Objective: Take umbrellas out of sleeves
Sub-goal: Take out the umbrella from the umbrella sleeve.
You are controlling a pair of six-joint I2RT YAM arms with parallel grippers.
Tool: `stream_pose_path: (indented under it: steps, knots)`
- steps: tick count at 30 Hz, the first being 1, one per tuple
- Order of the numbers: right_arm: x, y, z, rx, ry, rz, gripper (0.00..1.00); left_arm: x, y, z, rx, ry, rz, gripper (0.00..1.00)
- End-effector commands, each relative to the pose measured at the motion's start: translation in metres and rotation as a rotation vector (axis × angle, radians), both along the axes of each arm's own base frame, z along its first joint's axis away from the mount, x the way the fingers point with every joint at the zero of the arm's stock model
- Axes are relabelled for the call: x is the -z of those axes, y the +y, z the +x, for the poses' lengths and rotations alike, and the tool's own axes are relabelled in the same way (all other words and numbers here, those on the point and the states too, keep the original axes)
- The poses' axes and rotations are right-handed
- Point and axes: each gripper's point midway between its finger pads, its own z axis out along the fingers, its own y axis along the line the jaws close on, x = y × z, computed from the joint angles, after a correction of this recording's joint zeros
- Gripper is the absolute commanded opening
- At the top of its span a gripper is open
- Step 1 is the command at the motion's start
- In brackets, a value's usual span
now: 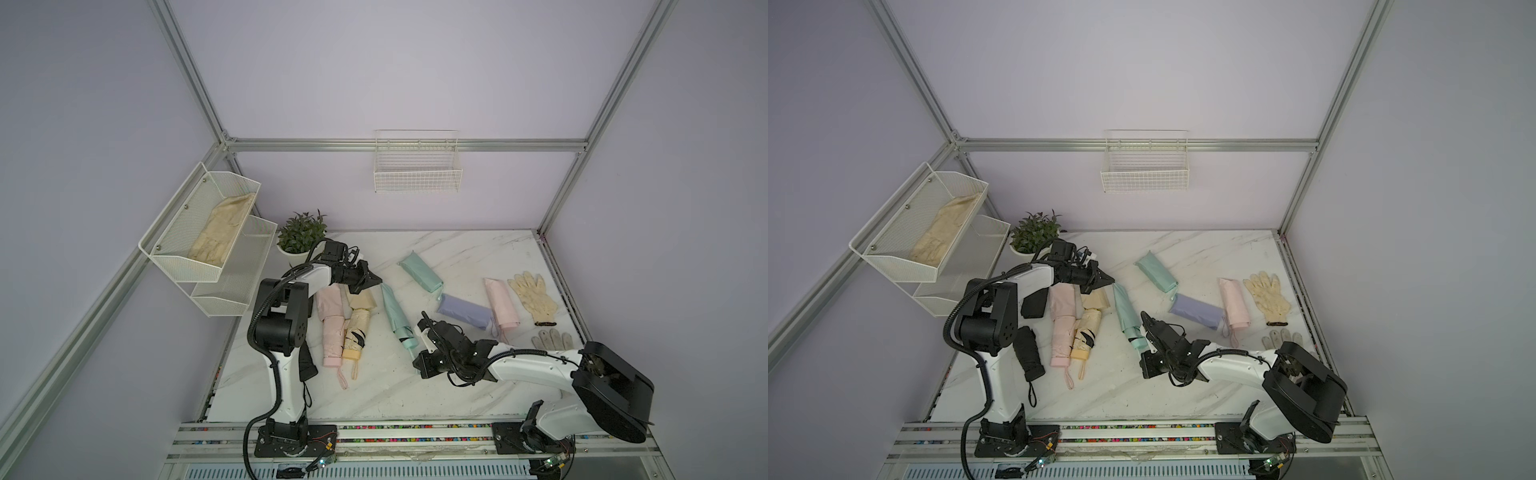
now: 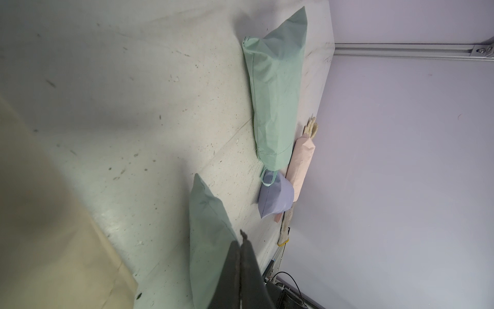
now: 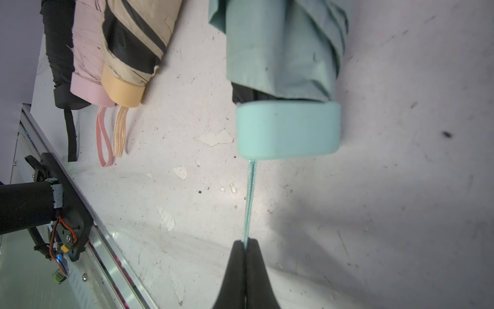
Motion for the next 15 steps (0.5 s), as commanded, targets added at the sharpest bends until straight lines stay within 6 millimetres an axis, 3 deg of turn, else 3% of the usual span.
stream_pose_path:
  steps: [1,15]
  knots:
    - [0.0085,-0.0072,-0.0263,-0.056,0.074,-0.023,0.0,-0.0361,0.0239,0.0229,-0.061,-0.171,0.028,0.0]
    - [-0.0005,-0.0092,-0.0303,-0.067,0.068,-0.003,0.0,-0.0372,0.0316,0.0243,-0.076,-0.169,0.025,0.0]
